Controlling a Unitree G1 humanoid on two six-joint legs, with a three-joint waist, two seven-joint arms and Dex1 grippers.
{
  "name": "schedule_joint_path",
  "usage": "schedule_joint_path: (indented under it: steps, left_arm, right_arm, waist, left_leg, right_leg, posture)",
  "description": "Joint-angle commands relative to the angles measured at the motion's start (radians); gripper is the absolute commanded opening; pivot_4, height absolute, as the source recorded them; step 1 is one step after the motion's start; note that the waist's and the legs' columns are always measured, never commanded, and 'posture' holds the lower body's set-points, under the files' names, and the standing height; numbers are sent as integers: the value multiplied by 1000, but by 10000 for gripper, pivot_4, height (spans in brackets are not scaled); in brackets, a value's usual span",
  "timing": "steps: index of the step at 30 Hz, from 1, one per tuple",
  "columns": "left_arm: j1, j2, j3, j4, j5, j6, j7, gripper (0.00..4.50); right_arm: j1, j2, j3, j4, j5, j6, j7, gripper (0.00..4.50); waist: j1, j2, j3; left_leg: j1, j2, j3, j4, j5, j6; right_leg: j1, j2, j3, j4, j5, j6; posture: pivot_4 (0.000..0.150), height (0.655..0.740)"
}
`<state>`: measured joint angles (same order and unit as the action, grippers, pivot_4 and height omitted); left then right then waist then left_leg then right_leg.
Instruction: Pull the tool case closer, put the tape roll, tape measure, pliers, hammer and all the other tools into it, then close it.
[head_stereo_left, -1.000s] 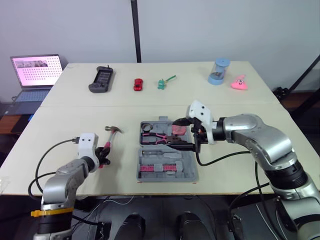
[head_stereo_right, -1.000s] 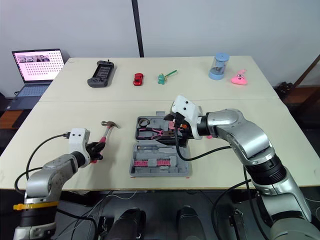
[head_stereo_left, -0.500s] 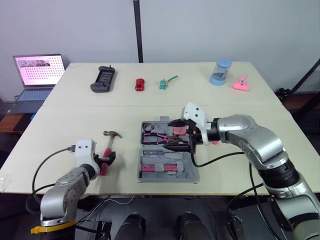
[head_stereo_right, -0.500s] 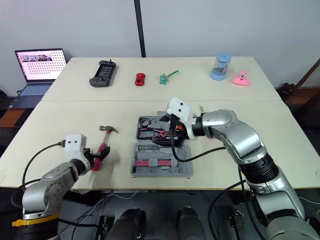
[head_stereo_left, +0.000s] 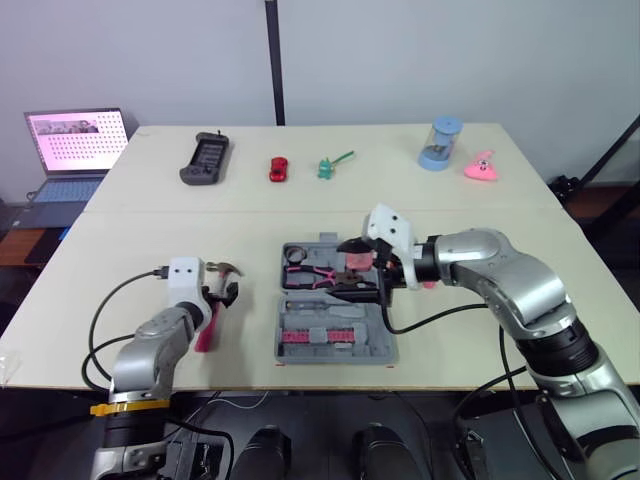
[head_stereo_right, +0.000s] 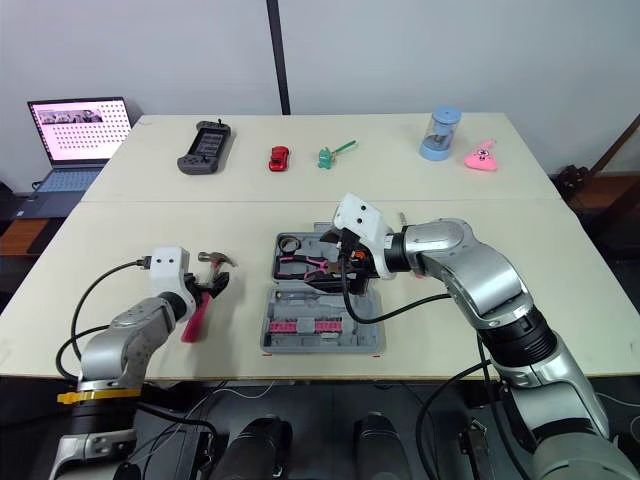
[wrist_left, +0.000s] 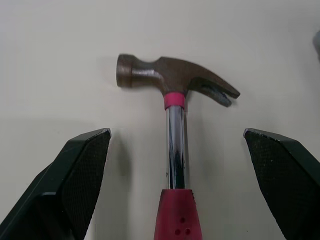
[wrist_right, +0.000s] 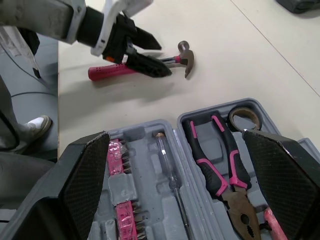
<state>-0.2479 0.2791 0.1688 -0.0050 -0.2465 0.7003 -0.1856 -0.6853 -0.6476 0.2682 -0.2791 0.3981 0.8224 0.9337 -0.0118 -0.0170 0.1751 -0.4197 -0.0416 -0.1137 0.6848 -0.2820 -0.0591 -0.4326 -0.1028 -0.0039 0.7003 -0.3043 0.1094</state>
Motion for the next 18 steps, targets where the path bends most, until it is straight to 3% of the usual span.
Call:
schedule_joint_path:
  steps: [1,3,10,18]
  left_arm:
    - [2,0,-24,28,36,-67,0,42350]
    - [2,-11,-32,57,47,-100,0,37208]
    - [0,-20,-46,84,71,-164,-6,2007]
    - [-10,5,-47,42,99,-239,-21,1982]
  right_arm:
    - [-6,1,-29,-40,11,0,-6,45000]
    - [-5,2,-31,-39,13,3,-8,45000]
    - [-6,-1,-31,-46,15,17,-8,45000]
    - [-10,-6,-29,-40,11,19,-2,45000]
  waist:
    - [0,0,0]
    - [0,0,0]
    - [4,0,0]
    - [1,0,0]
  left_leg:
    - [0,0,0,0,0,0]
    - [0,0,0,0,0,0]
    - [0,-1,0,0,0,0]
    - [0,-1,0,0,0,0]
  right_leg:
    - [0,0,0,0,0,0]
    - [0,0,0,0,0,0]
    - [1,-1,0,0,0,0]
    - [1,-1,0,0,0,0]
  posture:
    - [1500,6741]
    - [1500,6741]
    - [1500,6741]
    - [1500,6741]
